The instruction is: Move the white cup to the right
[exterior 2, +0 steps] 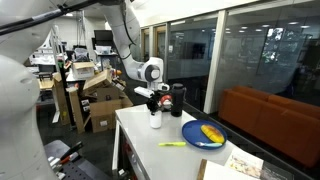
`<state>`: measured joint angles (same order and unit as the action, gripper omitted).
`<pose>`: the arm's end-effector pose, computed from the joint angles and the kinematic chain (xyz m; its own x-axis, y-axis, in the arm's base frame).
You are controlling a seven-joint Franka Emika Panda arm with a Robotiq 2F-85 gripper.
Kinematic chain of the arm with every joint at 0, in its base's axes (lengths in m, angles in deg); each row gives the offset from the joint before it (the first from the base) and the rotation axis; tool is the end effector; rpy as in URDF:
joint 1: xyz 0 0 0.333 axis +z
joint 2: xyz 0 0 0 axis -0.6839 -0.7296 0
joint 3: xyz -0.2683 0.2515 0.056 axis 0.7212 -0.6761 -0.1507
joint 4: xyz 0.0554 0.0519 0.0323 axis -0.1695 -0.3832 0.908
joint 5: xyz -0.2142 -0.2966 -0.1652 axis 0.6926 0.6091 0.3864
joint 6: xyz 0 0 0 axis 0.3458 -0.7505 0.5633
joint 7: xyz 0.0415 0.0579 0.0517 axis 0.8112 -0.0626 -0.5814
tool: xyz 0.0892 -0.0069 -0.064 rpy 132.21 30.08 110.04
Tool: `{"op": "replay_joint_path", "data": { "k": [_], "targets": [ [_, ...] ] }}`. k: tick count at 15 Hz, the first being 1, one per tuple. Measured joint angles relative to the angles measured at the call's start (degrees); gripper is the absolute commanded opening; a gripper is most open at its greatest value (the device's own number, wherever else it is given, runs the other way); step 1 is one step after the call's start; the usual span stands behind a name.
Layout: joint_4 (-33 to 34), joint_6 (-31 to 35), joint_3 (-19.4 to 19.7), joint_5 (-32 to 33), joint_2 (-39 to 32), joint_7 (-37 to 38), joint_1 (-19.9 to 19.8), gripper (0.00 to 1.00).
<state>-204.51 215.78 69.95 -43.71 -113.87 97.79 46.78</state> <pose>0.6211 0.0053 0.1918 0.9661 -0.2424 -0.0888 -0.2398 -0.9700 0.0391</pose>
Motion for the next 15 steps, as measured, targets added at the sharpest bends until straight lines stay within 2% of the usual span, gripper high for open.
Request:
{"op": "replay_joint_path", "data": {
  "k": [4, 11, 15],
  "targets": [
    [0.9, -2.4, 0.8, -3.6, 0.0, 0.9, -1.9, 0.01],
    [3.5, -7.9, 3.1, -10.8, 0.2, 1.8, -8.7, 0.01],
    [3.7, -9.8, 3.9, -13.4, 0.6, 4.9, -10.3, 0.01]
  ]
}}
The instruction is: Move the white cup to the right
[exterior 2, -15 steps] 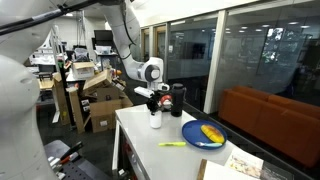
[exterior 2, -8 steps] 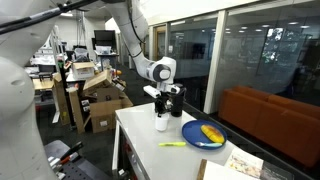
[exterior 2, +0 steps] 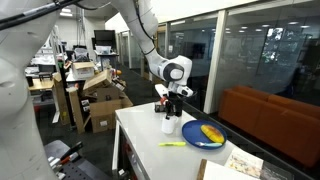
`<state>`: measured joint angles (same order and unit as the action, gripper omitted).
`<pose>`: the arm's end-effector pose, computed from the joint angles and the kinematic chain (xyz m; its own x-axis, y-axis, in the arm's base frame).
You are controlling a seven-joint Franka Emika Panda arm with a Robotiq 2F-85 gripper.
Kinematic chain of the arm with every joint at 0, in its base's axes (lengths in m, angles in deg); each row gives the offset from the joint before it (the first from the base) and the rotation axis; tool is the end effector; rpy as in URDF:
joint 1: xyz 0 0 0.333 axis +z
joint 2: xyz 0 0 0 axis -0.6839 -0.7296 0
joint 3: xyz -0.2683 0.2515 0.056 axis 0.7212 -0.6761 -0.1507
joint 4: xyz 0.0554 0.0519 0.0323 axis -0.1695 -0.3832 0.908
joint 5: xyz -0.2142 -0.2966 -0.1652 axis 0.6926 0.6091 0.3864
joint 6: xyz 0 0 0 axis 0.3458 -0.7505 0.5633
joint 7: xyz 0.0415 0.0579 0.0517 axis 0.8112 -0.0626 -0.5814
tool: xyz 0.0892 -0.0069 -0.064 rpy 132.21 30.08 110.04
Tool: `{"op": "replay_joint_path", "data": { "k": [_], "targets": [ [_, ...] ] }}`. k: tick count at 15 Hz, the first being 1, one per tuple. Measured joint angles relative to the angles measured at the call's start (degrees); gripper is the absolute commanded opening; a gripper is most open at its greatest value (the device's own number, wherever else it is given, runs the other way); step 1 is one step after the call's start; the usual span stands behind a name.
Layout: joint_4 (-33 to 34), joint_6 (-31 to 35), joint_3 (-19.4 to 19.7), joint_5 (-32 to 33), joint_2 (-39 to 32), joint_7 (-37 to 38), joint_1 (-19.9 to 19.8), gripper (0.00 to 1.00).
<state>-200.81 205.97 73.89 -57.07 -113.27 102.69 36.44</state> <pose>0.6123 -0.1424 0.2112 0.7187 -0.6638 -0.2070 -0.6815 -0.7315 -0.0207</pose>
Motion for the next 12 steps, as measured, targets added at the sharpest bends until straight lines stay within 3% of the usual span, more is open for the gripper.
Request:
{"op": "replay_joint_path", "data": {
  "k": [12],
  "targets": [
    [-2.7, -1.0, 2.7, -9.0, 0.9, 3.5, -5.0, 0.01]
  ]
}}
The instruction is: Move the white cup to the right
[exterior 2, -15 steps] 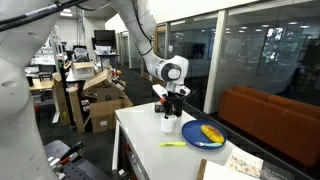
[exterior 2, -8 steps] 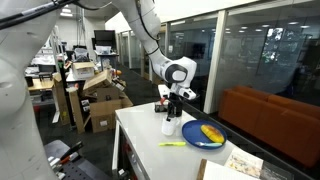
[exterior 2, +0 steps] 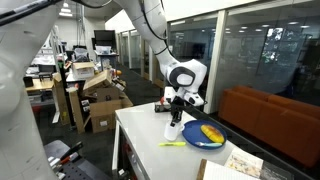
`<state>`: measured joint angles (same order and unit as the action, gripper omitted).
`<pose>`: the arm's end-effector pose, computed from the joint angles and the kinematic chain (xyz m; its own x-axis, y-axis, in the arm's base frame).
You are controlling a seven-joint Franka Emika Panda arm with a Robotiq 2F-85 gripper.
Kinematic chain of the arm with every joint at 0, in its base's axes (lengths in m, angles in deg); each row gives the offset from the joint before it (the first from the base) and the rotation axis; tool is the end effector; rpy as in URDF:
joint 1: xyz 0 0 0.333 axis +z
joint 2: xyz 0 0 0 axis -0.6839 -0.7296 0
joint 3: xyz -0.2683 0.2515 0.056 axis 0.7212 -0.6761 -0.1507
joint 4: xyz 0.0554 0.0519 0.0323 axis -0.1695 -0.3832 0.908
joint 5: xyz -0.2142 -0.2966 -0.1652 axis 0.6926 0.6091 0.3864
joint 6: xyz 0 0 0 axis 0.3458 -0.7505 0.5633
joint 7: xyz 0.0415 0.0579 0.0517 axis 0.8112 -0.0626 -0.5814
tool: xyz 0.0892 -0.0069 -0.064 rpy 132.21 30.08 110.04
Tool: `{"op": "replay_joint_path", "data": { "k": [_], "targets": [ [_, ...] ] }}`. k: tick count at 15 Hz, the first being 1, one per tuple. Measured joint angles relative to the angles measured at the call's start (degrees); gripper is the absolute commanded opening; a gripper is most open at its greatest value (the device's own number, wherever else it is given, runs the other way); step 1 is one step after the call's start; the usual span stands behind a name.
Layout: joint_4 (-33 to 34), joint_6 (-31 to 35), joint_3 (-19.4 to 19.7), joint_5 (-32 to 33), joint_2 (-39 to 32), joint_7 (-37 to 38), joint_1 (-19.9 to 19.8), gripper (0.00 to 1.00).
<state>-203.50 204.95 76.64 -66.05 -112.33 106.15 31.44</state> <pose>0.5725 -0.2138 0.2059 0.4732 -0.8365 -0.2764 -0.8758 -0.4806 -0.0446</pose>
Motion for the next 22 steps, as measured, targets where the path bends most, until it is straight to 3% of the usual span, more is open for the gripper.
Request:
{"op": "replay_joint_path", "data": {
  "k": [7, 17, 22],
  "targets": [
    [-5.2, 0.0, 3.1, -0.1, 6.1, 2.5, -0.8, 0.01],
    [-12.2, 0.8, 5.1, -5.9, 5.9, 1.8, -6.6, 0.01],
    [-13.3, 6.6, 5.1, -6.4, 5.6, 1.6, -6.8, 0.01]
  ]
}}
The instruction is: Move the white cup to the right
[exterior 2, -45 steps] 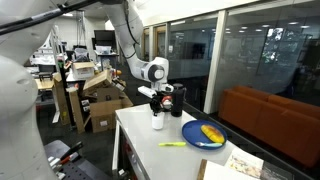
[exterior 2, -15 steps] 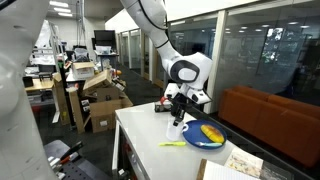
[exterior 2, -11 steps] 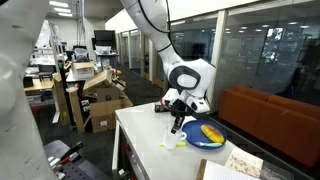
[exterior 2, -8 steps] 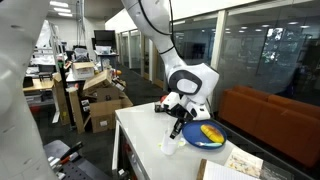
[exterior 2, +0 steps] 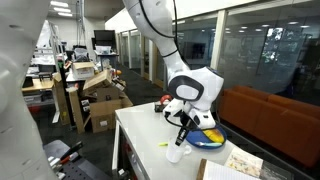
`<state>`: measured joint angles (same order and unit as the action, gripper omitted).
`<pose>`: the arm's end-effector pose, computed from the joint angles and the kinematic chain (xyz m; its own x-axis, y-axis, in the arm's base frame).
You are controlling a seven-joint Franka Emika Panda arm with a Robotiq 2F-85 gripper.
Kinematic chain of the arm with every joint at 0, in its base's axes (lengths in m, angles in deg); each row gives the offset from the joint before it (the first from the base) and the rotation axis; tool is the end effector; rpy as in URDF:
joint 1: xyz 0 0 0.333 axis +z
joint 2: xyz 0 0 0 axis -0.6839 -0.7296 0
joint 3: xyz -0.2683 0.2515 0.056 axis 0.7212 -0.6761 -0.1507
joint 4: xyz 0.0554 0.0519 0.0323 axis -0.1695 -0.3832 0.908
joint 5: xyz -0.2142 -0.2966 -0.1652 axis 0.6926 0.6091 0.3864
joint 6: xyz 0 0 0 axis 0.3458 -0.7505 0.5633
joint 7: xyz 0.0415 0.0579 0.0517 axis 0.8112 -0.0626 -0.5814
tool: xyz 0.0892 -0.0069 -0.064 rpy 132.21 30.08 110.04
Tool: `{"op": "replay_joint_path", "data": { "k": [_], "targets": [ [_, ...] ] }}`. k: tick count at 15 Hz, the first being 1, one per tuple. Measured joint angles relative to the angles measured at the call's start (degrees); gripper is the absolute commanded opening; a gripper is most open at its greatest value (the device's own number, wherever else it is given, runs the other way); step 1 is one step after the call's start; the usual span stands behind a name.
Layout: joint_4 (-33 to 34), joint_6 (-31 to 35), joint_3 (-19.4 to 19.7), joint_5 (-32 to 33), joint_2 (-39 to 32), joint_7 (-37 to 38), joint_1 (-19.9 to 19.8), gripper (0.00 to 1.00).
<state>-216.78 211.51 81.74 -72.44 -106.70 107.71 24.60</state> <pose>0.4509 -0.2984 0.1967 0.1427 -0.9498 -0.2785 -0.9896 -0.1426 -0.0210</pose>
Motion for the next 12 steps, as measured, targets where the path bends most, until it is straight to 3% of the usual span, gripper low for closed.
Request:
{"op": "replay_joint_path", "data": {
  "k": [6, 12],
  "targets": [
    [-1.4, 10.2, -2.4, 0.0, -0.9, 0.0, 2.7, 0.01],
    [-1.7, 13.9, -3.4, 0.2, -1.6, -0.8, 3.0, 0.01]
  ]
}}
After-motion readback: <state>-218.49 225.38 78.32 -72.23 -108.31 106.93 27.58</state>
